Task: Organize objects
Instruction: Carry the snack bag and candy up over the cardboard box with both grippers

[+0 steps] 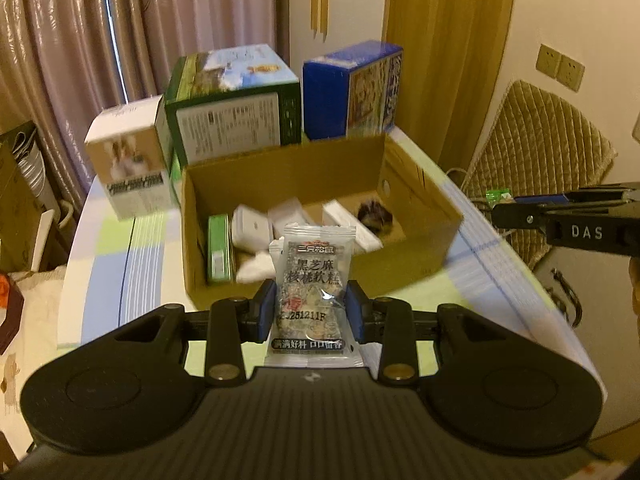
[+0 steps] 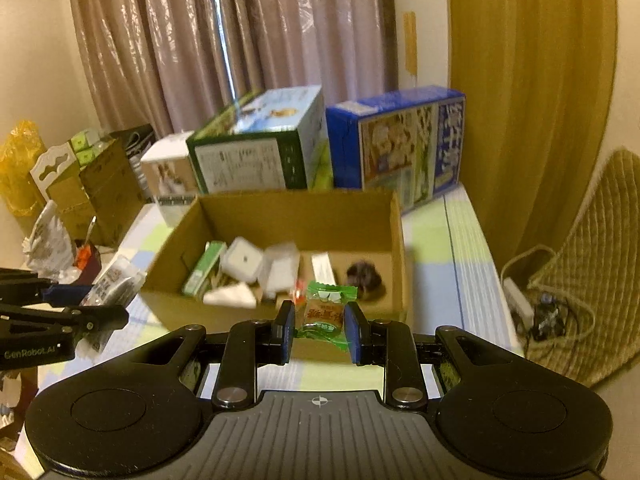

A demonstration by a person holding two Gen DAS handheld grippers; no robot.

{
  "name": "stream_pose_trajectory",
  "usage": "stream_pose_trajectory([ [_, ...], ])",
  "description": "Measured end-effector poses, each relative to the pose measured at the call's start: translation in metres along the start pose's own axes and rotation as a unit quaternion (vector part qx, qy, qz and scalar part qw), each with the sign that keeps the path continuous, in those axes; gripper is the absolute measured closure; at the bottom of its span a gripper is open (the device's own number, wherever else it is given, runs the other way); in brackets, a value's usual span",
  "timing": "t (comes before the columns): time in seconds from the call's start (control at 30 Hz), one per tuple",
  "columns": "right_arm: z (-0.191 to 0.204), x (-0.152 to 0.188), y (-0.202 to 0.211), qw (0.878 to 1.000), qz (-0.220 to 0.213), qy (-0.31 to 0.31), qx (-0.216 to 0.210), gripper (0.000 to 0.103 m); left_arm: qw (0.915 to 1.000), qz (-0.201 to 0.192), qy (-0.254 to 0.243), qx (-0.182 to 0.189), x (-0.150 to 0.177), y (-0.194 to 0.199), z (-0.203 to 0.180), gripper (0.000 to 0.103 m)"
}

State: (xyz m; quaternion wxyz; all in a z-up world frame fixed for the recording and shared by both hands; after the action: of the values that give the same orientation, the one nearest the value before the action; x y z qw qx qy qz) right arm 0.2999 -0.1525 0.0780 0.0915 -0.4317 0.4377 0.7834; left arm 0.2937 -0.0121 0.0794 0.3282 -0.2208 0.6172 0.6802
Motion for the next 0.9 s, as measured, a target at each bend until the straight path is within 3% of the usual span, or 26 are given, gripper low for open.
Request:
stream_pose_trajectory([
  [0.17,-0.007,-0.038,-0.019,1.000,0.000,0.002,-0.008,0.079,0.9999,0.004,-0.006,-0.010,-0.040,-0.025,0.006,0.072],
  [0.33,-0.019,-0.057,-0.046,1.000,0.016,-0.013,-0.010,0.079,0.9998,0.019,0.001,-0.008,-0.059,-0.051,0.011,0.072],
  [0.9,-0.044,-0.057,-0.117,0.998,0.054,-0.032,-0.010,0.079,0.9987,0.050,0.004,-0.004,-0.064,-0.122,0.017,0.071],
])
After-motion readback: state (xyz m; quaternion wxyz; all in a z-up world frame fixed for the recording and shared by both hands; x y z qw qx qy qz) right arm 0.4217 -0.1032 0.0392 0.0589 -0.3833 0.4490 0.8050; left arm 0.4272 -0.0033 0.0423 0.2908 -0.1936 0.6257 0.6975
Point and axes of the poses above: each gripper's, at about its wrist camera, not at the fingertips, and y roughly against the way its jaws point, z to its left, x to its underside, the point moved 4 cm from there along -y, roughly the way its jaws point, and after that the axes turned 12 degrees about -x, right-handed, at the moved point
